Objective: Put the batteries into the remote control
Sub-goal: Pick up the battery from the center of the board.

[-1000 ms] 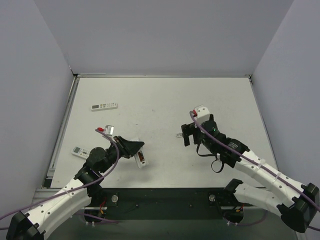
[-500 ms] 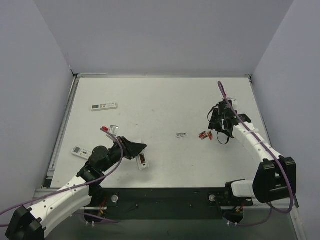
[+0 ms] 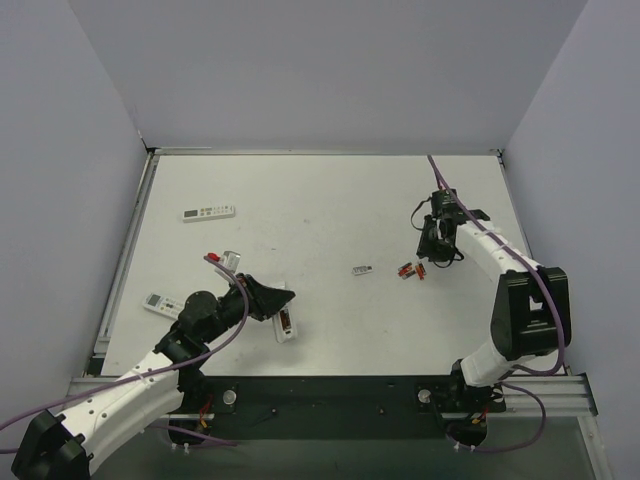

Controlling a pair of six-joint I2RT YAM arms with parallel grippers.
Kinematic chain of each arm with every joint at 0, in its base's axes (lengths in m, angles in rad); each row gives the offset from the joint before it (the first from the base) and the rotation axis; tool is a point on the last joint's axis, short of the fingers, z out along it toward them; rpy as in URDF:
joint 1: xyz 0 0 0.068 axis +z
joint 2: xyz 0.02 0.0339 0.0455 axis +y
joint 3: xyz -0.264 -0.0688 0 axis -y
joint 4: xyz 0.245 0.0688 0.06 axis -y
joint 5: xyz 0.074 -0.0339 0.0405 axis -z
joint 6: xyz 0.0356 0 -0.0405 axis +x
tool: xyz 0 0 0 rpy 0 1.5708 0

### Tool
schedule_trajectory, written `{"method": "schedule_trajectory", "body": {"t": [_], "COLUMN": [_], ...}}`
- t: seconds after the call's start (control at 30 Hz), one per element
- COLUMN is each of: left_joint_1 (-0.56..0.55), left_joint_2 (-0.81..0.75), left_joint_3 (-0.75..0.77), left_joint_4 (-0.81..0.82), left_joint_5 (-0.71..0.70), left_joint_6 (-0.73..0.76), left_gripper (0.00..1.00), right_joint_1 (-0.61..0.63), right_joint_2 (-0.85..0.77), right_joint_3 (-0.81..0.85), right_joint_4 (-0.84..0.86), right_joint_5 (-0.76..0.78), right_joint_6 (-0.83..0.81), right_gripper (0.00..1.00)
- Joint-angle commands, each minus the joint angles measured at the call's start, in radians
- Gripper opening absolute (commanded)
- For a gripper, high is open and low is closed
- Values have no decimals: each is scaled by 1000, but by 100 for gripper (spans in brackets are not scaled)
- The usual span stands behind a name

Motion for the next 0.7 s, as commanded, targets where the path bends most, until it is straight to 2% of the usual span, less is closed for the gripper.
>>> {"method": "schedule_trajectory", "body": {"t": [0.0,0.2,0.5,0.67], "left_joint_1": [7,10,12,14], "left_joint_2": [-21,-18,-12,-24], "left_joint_3": [23,23,19,15], "left_joint_4": [54,54,66,58], "left_joint_5": [13,20,23,20], "left_joint_6": [8,6,2,2], "left_gripper": [0,0,0,0], "right_joint_1": [19,65,133,144], "right_joint_2": [33,53,43,46], "right_joint_3": [41,24,-62,-82], "right_joint_4": [-41,-46,-11,19], "right_joint_5": [-39,-33,131,150], "right_joint_6": [6,42,216,260], "right_gripper": [23,23,24,25]}}
